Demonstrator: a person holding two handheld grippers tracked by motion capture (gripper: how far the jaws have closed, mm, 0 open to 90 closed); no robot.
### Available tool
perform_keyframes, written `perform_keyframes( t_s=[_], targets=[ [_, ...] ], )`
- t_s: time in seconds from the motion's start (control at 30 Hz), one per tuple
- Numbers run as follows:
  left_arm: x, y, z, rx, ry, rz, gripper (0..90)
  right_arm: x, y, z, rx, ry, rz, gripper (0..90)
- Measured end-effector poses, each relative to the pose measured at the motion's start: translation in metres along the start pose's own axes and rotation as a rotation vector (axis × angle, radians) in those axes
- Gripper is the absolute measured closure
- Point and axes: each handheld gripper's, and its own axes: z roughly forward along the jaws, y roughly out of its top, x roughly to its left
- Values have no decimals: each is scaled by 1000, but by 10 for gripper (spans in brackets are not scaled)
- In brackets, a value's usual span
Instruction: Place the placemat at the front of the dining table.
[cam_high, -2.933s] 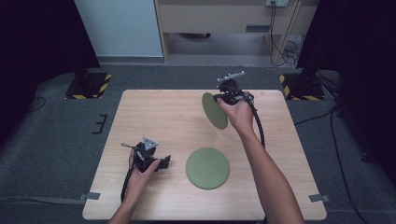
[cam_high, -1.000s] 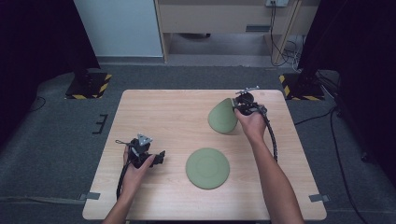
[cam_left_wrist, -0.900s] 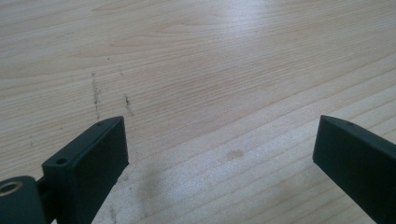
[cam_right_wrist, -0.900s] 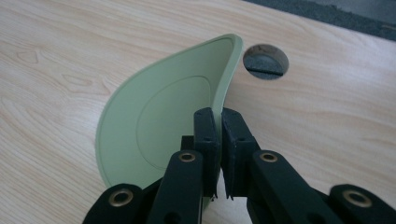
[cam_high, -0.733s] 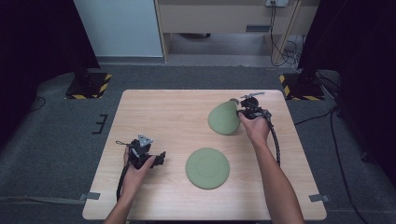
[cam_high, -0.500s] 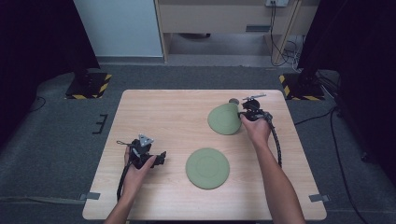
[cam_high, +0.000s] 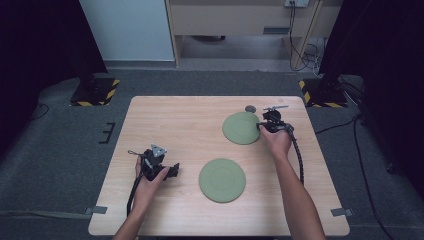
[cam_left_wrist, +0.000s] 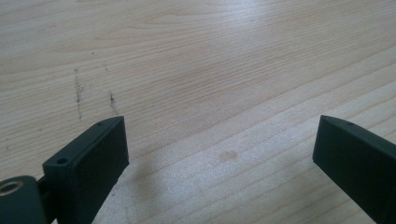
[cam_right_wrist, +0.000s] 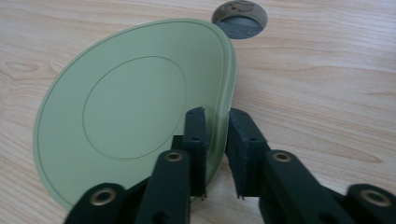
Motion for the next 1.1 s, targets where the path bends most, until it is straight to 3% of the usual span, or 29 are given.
perform_keyframes(
  t_s=[0.17,0.37,0.5,0.7,0.83,1.1],
  targets=[
    [1,0,-1,-2,2,1,27,-4,0,-4,-7,-51,12,586],
    [2,-1,0,-1,0,-4,27,-7,2,-11,-34,-71,37,380],
    [2,-1,2,7,0,-1,27,-4,2,-12,-43,-67,57,165],
    [2,-1,-1,0,10,4,27,5,-1,-22,-78,-102,27,90],
    [4,-1,-3,-5,14,-5,28,7,-4,-35,-75,-85,58,85],
    [5,-2,-8,-5,5,2,27,8,-15,-62,-115,-52,52,68]
  ],
)
